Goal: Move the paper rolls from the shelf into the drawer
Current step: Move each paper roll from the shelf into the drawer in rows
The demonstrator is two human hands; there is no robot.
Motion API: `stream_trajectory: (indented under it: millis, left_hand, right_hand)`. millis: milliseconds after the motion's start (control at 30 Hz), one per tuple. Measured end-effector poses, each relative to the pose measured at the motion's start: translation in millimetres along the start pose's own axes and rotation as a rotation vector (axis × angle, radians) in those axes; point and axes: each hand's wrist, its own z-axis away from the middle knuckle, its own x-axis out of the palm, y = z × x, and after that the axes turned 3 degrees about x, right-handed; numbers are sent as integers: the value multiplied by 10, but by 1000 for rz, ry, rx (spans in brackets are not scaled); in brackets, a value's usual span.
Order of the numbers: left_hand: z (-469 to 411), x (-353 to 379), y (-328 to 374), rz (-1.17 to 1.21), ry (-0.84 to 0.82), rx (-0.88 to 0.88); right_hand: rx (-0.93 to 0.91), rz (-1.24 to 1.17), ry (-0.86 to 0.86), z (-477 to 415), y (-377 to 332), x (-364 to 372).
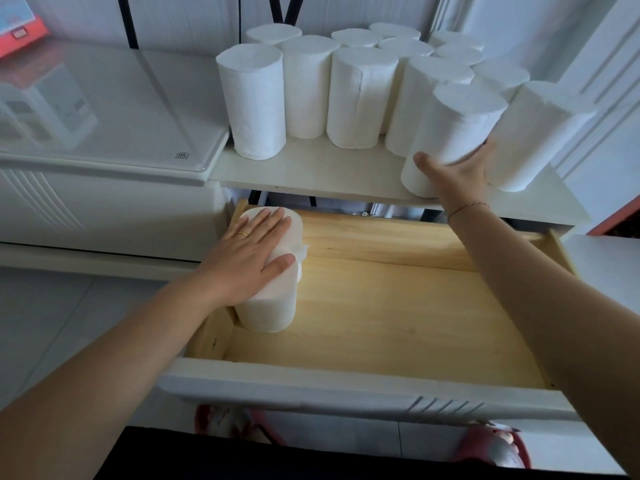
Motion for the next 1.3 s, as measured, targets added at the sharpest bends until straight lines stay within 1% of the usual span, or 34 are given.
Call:
stream_trajectory:
  millis: [67, 200, 367, 567, 733, 900, 1067, 1167, 1300]
  left_hand:
    - [2, -3, 3, 11, 3, 1]
    - [6, -14, 11, 29, 8, 0]
    - [3, -19, 15, 19, -1, -2]
    - [6, -21, 11, 32, 2, 2]
    - [13, -23, 11, 38, 4, 5]
    - [3, -18, -3, 40, 1, 4]
    - [-4, -11, -6, 31, -2, 4]
    - [-2, -5, -15, 40, -13, 9]
    - [2, 6, -25, 37, -9, 13]
  right_hand:
    - [-44, -32, -126, 179, -29, 16]
    - [-116, -4, -371, 520, -125, 82]
    - [-126, -5, -540, 788, -192, 162]
    - [-66, 59, -673, 950, -35, 225]
    - [18, 105, -737, 980, 187, 289]
    - [-28, 193, -751, 1022, 343, 359]
    - [19, 221, -846, 1147, 540, 416]
    - [51, 229, -859, 1169, 666, 453]
    - [52, 311, -889, 1212, 788, 463]
